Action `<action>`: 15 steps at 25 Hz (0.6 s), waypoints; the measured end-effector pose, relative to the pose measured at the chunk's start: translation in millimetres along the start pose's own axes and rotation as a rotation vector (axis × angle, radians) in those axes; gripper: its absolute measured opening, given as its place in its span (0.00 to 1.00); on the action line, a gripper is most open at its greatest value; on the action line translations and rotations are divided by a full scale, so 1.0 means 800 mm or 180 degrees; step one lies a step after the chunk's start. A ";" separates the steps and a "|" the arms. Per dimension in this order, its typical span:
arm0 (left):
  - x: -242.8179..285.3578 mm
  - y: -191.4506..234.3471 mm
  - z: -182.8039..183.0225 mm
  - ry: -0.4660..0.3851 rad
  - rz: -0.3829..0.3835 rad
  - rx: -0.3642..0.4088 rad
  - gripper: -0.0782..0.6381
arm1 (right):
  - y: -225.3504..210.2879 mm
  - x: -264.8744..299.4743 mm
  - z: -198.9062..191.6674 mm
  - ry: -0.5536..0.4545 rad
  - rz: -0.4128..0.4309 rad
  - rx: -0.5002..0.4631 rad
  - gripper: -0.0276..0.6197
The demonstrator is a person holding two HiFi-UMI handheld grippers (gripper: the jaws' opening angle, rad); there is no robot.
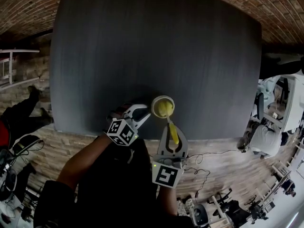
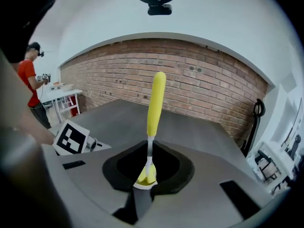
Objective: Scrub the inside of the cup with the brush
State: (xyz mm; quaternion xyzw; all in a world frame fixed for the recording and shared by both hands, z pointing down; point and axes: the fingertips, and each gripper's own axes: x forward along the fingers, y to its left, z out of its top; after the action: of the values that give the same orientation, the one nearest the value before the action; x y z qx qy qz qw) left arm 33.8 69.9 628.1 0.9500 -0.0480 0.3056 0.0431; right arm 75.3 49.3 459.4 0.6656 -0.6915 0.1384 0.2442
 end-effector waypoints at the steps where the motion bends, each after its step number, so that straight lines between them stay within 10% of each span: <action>1: -0.001 0.000 -0.001 0.0000 0.0003 -0.0001 0.22 | 0.005 0.001 0.000 -0.0003 0.0067 0.0115 0.12; 8: 0.000 0.000 -0.002 0.0008 0.0016 -0.0006 0.22 | 0.001 0.000 -0.003 0.0009 0.0399 0.0739 0.12; 15: 0.000 0.001 0.000 0.0011 0.0021 -0.0012 0.22 | -0.006 -0.002 -0.008 0.0200 0.0566 0.0626 0.12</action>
State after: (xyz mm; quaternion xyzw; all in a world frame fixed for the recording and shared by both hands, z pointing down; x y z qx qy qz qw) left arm 33.6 69.3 628.3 0.9492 -0.0516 0.3072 0.0440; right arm 81.2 53.6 462.8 0.6178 -0.7228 0.2474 0.1861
